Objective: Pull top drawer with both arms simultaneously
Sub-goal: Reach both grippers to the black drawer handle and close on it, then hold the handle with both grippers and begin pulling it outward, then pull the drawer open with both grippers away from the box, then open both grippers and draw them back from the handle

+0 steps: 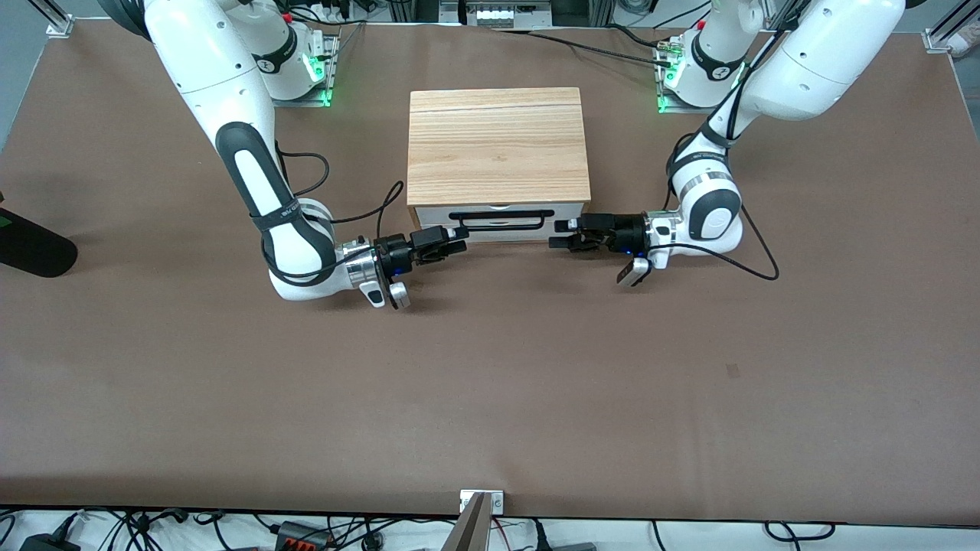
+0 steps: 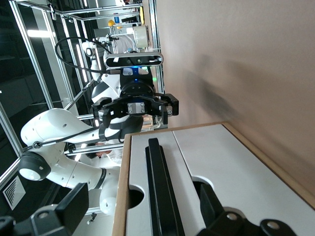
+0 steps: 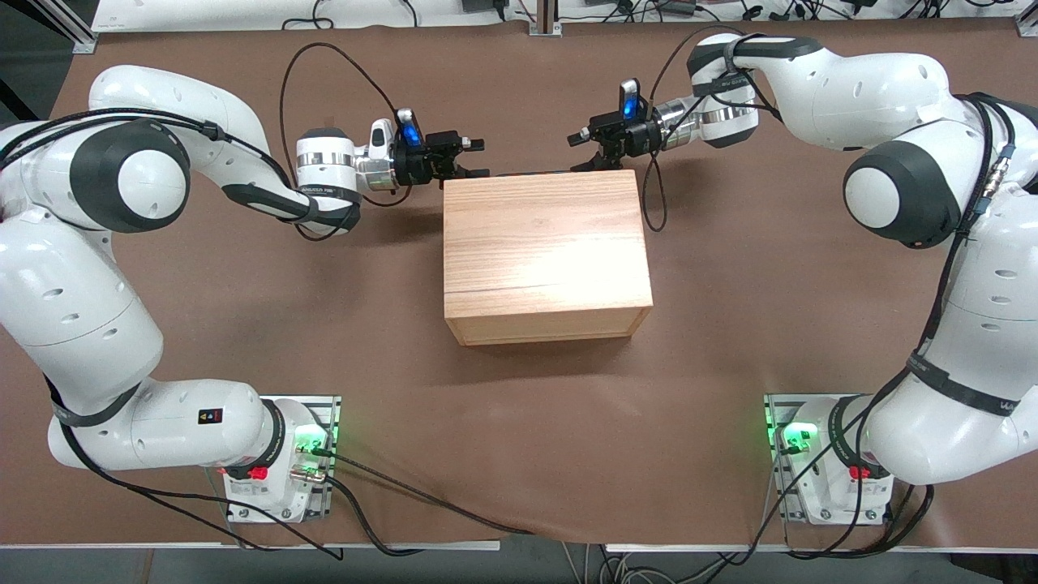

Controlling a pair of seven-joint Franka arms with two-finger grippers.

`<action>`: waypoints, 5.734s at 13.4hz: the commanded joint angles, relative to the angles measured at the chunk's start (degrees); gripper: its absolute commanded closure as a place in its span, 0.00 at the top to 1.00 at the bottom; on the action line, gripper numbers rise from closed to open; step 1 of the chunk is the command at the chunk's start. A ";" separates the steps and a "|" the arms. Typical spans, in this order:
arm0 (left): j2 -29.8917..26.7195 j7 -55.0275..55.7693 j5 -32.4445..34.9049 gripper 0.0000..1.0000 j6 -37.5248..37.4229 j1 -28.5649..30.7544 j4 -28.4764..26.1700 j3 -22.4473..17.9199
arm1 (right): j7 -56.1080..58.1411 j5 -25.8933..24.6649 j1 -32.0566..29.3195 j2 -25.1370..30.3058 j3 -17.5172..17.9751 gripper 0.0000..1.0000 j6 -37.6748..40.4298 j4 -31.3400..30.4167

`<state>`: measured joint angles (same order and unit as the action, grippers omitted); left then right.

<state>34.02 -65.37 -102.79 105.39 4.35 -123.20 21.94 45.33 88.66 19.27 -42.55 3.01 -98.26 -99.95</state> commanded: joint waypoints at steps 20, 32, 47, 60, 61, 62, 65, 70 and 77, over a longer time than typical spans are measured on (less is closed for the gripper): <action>3.78 -8.63 -4.08 0.33 -1.59 1.27 -2.84 3.72 | 13.20 1.34 1.39 0.19 0.42 0.08 1.75 -3.94; 4.04 -8.46 -4.78 0.17 -1.06 0.57 -1.44 3.64 | 12.85 1.52 1.30 -0.78 0.42 0.03 0.96 -2.09; 8.17 -11.71 -3.56 0.12 7.19 -0.04 9.46 2.40 | 10.58 1.25 -0.90 -10.62 -0.11 0.03 0.87 13.80; 10.02 -10.92 0.40 0.22 8.17 0.13 13.25 1.88 | 8.81 1.16 -1.78 -15.19 -0.20 0.03 -3.08 21.90; 10.02 -10.83 0.40 0.35 8.17 0.13 13.25 1.88 | 8.72 1.16 -1.78 -15.19 -0.20 0.03 -3.08 21.90; 10.02 -10.75 0.40 0.63 8.17 0.22 13.25 1.88 | 8.72 1.16 -1.78 -15.19 -0.20 0.20 -3.08 21.90; 9.58 -10.31 0.49 1.00 8.08 0.92 13.42 1.96 | 4.26 0.82 -1.87 -14.32 -0.20 1.00 -3.08 23.38; 9.40 -3.29 4.86 1.00 8.08 1.10 17.54 0.83 | -7.06 -3.55 -1.78 -12.30 -4.06 1.00 -2.47 31.55; 4.05 12.53 33.93 1.00 8.17 8.39 23.09 -1.54 | -21.15 -29.49 -3.70 -3.69 -9.15 1.00 4.46 33.33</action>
<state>41.19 -56.00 -75.27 113.44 12.15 -99.65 21.56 25.89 62.56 16.76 -47.74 -5.31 -97.16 -66.01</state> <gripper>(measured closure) 0.000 0.000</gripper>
